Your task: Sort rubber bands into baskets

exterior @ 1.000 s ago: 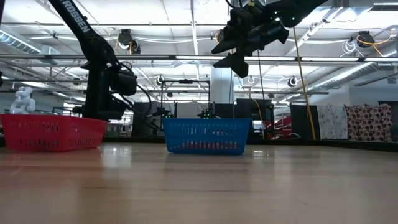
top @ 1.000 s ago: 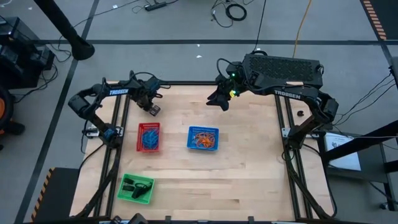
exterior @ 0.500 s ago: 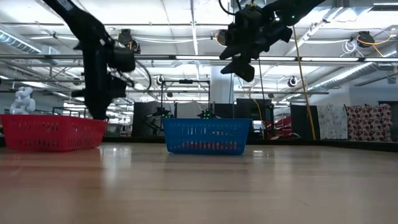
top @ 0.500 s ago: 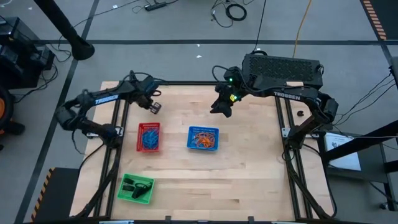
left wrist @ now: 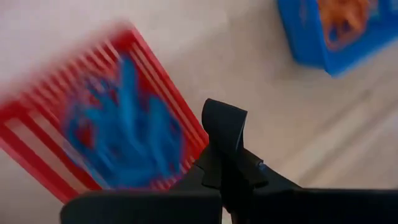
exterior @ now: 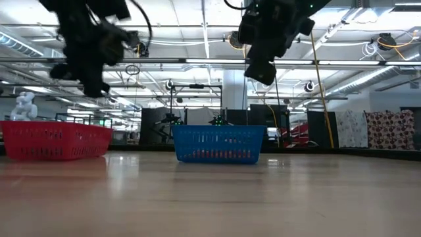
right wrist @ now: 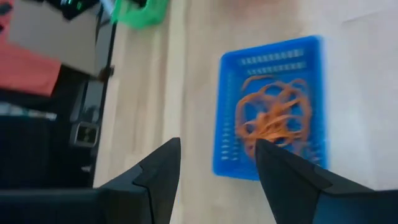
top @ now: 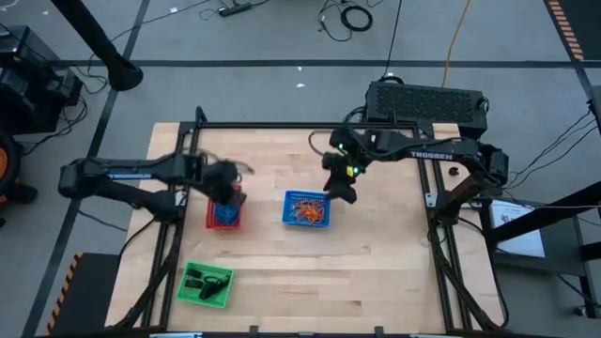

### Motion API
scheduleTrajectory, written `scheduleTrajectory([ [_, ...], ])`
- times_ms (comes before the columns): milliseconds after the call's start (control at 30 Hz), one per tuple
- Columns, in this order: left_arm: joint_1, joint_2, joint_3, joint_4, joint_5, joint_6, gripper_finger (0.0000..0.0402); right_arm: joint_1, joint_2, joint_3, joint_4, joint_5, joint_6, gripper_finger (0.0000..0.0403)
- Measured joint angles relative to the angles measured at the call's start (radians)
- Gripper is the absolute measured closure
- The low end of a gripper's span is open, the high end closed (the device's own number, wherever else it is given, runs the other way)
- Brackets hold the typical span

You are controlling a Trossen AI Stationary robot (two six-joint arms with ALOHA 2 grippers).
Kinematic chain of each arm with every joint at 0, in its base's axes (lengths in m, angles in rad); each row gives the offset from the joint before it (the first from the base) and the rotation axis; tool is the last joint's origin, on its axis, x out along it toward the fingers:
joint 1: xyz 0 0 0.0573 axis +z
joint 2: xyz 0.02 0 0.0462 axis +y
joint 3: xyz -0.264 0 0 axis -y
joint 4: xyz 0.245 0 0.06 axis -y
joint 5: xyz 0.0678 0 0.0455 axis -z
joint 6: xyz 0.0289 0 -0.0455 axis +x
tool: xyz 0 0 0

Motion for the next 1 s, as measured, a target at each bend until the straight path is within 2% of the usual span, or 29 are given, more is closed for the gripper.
scheduleTrajectory([
  [267, -0.492, 0.007, 0.001, 0.021, -0.026, -0.525, 0.0400, 0.145, 0.000, 0.000, 0.009, 0.000, -0.005, 0.0204],
  [367, -0.632, 0.018, 0.001, 0.058, -0.026, -0.697, 0.0400, 0.196, 0.000, 0.000, 0.013, 0.000, -0.005, 0.0204],
  [467, -0.740, 0.045, 0.001, 0.091, 0.004, -0.798, 0.0400, 0.244, 0.000, 0.000, 0.026, 0.004, -0.003, 0.0204],
  [567, -0.818, 0.084, 0.001, 0.103, 0.033, -0.819, 0.0400, 0.293, 0.000, 0.000, 0.044, 0.054, 0.042, 0.0204],
  [700, -0.880, 0.136, 0.001, 0.103, 0.034, -0.801, 0.0400, 0.365, 0.000, 0.000, 0.089, 0.193, 0.152, 0.0204],
  [833, -0.910, 0.198, 0.001, 0.117, 0.032, -0.718, 0.0400, 0.427, 0.000, -0.001, 0.168, 0.340, 0.252, 0.0204],
  [1000, -0.945, 0.277, 0.001, 0.169, 0.056, -0.597, 0.0400, 0.474, 0.000, -0.001, 0.294, 0.449, 0.462, 0.0204],
])
